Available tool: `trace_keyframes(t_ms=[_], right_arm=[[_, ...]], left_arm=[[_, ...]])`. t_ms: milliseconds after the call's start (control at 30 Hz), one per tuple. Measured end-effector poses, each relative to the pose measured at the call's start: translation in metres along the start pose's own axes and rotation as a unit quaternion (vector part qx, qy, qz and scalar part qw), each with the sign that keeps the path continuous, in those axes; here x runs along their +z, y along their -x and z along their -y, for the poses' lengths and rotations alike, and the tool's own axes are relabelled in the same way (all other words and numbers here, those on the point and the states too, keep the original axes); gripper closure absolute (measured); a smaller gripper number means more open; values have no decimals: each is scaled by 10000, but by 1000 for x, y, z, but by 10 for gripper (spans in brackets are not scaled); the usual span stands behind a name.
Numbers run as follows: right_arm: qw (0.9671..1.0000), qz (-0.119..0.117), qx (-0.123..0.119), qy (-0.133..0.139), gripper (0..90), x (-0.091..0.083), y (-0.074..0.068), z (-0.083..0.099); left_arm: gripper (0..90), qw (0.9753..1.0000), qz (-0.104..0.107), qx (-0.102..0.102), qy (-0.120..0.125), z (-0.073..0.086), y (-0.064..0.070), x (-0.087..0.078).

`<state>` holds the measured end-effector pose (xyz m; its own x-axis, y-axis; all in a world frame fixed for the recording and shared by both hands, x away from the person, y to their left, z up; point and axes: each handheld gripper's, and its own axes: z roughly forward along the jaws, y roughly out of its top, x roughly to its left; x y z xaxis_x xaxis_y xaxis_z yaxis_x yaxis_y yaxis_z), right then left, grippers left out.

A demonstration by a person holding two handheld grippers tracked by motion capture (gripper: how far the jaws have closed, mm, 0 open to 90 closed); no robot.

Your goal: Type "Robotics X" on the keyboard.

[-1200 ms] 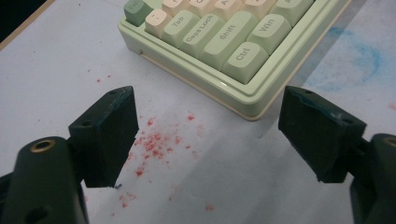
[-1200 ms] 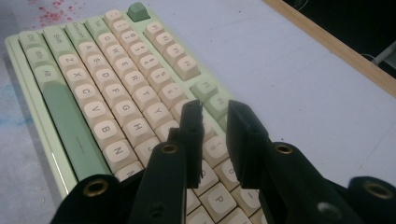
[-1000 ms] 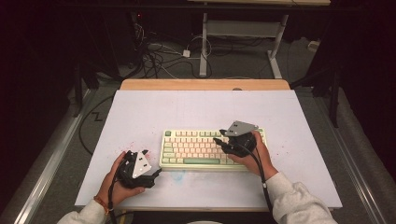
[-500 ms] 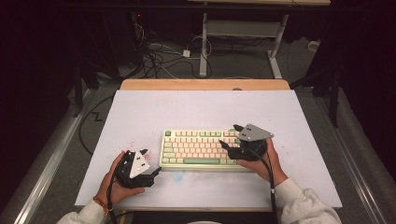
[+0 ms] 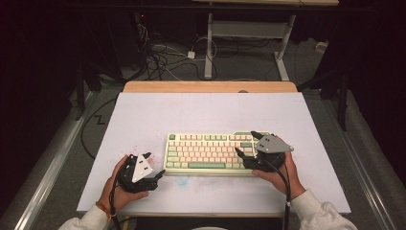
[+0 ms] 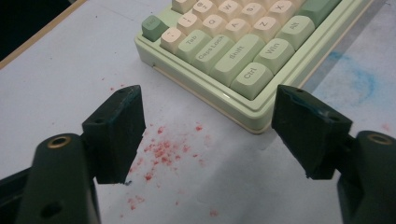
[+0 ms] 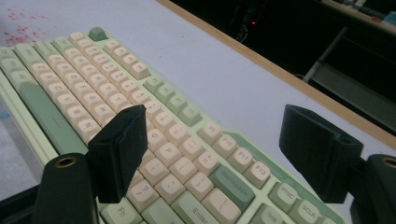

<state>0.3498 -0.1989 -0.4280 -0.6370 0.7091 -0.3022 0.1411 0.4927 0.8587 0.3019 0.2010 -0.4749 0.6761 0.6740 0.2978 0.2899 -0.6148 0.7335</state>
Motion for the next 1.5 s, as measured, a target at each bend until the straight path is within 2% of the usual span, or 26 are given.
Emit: trace_keyframes(t_ms=[133, 367, 733, 867, 967, 1133, 1267, 1500], right_arm=[[10000, 77, 18, -2, 238, -7, -1, 5], [9998, 159, 61, 41, 238, -19, 0, 16], [9997, 213, 28, -81, 238, -30, -1, 33], [9998, 176, 35, -132, 238, -34, -4, 39], [9997, 145, 17, -207, 238, -37, -7, 43], [9995, 113, -41, -285, 237, -42, -11, 47], [9994, 94, -42, -330, 237, -43, -12, 50], [9992, 50, -79, -379, 237, -40, -13, 50]], left_arm=[[281, 10000, 6, -17, 55, 0, -1, -1], [385, 9998, 159, -47, 96, 0, -3, -4], [682, 9986, 491, -96, 146, -3, -8, -10], [804, 9975, 631, -195, 235, -5, -9, -12], [869, 9968, 749, -153, 238, -7, -8, -12], [879, 9962, 847, -80, 196, -12, -6, -12], [878, 9948, 995, -112, 188, -17, -6, -9], [879, 9933, 1151, 53, 99, -39, 0, 5]])
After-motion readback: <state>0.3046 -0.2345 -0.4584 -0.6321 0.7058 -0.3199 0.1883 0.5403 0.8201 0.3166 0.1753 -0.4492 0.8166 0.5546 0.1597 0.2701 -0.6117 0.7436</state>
